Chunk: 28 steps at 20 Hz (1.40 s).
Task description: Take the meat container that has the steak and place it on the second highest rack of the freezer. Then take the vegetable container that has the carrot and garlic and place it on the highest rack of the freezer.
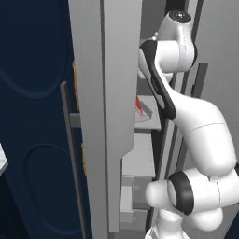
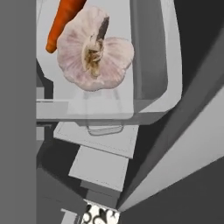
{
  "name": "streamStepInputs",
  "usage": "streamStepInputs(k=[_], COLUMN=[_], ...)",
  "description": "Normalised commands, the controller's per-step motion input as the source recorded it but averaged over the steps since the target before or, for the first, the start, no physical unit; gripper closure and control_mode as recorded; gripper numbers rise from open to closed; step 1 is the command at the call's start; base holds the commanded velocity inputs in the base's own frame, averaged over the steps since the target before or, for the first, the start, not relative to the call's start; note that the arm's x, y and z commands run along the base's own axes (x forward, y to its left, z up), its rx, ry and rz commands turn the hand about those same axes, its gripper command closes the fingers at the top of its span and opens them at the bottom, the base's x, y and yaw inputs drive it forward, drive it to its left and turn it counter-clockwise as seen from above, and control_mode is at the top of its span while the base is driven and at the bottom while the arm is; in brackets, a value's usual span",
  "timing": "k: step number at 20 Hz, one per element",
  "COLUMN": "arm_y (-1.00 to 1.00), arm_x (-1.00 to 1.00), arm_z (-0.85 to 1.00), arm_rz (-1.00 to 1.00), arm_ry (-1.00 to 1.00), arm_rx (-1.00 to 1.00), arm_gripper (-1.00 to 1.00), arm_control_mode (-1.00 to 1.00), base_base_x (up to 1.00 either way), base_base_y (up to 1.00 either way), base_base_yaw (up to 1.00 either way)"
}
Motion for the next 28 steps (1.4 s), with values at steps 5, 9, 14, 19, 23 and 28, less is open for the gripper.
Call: streamStepInputs(k=[5, 9, 14, 19, 23, 28], arm_y=[-0.05, -0.06, -0.06, -0.03, 0.0, 0.0], arm_x=[0.63, 0.66, 0.66, 0.6, 0.48, 0.32], arm_z=[0.0, 0.0, 0.0, 0.0, 0.0, 0.0], arm_rz=[0.0, 0.0, 0.0, 0.0, 0.0, 0.0], arm_ry=[0.0, 0.0, 0.0, 0.0, 0.0, 0.0], arm_rx=[0.0, 0.0, 0.0, 0.0, 0.0, 0.0], arm_gripper=[1.0, 1.0, 1.0, 1.0, 1.0, 1.0], arm_control_mode=[-1.0, -1.0, -1.0, -1.0, -1.0, -1.0], base_base_x=[0.0, 0.0, 0.0, 0.0, 0.0, 0.0], base_base_y=[0.0, 0.0, 0.0, 0.0, 0.0, 0.0], base_base_yaw=[0.0, 0.0, 0.0, 0.0, 0.0, 0.0])
